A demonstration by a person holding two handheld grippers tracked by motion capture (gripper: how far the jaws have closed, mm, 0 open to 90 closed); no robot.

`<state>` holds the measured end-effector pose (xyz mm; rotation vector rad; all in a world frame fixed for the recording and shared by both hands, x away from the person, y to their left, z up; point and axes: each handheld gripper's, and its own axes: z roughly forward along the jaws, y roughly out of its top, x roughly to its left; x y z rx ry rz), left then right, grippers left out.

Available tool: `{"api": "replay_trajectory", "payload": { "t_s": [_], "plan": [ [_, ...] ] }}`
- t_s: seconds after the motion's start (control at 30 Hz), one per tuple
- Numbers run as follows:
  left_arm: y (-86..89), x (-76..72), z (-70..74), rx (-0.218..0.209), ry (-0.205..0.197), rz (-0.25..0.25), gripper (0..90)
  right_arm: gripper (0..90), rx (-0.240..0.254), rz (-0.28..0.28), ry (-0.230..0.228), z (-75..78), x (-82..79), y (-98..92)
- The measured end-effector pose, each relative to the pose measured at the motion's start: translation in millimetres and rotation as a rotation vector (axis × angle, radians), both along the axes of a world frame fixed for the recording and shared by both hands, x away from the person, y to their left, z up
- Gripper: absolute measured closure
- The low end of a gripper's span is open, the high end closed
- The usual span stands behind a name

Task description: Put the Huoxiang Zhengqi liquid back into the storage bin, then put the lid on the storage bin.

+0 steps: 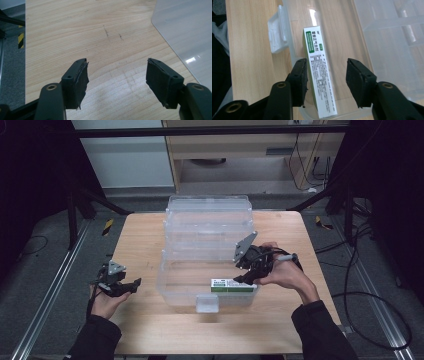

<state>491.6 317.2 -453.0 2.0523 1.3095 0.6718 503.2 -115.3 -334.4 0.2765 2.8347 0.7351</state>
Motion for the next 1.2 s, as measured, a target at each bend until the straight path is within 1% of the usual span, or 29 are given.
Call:
{"api": "replay_trajectory", "payload": {
  "t_s": [0.13, 0.23, 0.4, 0.53, 0.6, 0.67, 0.7, 0.73, 0.87, 0.97, 1.0, 1.2],
  "plan": [
    [-2.1, 0.0, 2.4, -0.004, -0.01, -0.006, 33.4, 49.5, -0.014, 0.015, 0.011, -2.2, -3.8, 10.5],
    [-1.7, -0.1, 1.9, 0.0, -0.007, -0.005, 33.3, 48.8, -0.02, 0.026, 0.017, -2.7, -6.0, 17.0],
    [-0.6, -0.6, 2.5, -0.002, -0.01, 0.0, 33.3, 48.3, -0.017, 0.039, 0.024, -3.5, -7.4, 24.7],
    [0.2, -0.2, 2.2, -0.005, -0.009, 0.0, 33.4, 48.2, -0.029, 0.039, 0.033, -8.2, -8.3, 31.4],
    [0.9, -0.4, 2.2, -0.004, -0.008, 0.002, 33.4, 48.4, -0.027, 0.043, 0.043, -10.9, -7.9, 33.9],
    [0.7, -0.9, 3.2, -0.006, -0.012, 0.004, 33.4, 48.2, -0.038, 0.048, 0.055, -14.9, -7.7, 37.3],
    [0.4, -1.0, 4.0, -0.005, -0.015, 0.004, 33.3, 48.1, -0.05, 0.045, 0.053, -17.2, -7.4, 39.4],
    [0.1, -1.1, 4.4, -0.006, -0.017, 0.002, 33.4, 48.1, -0.049, 0.037, 0.059, -18.7, -7.4, 41.1],
    [-0.1, -0.4, 4.4, -0.006, -0.016, 0.002, 33.3, 48.5, -0.04, 0.038, 0.072, -24.0, -7.7, 44.7],
    [-0.3, -0.1, 4.0, 0.001, -0.012, 0.005, 33.3, 49.3, -0.051, 0.045, 0.074, -27.2, -7.4, 46.0],
    [-0.6, -0.2, 4.2, 0.002, -0.014, 0.005, 33.3, 49.7, -0.048, 0.039, 0.074, -28.3, -8.0, 46.9],
    [-2.5, -0.5, 4.3, 0.002, -0.016, -0.002, 33.3, 52.3, -0.067, 0.066, 0.082, -32.8, -11.0, 53.6]
  ]
}}
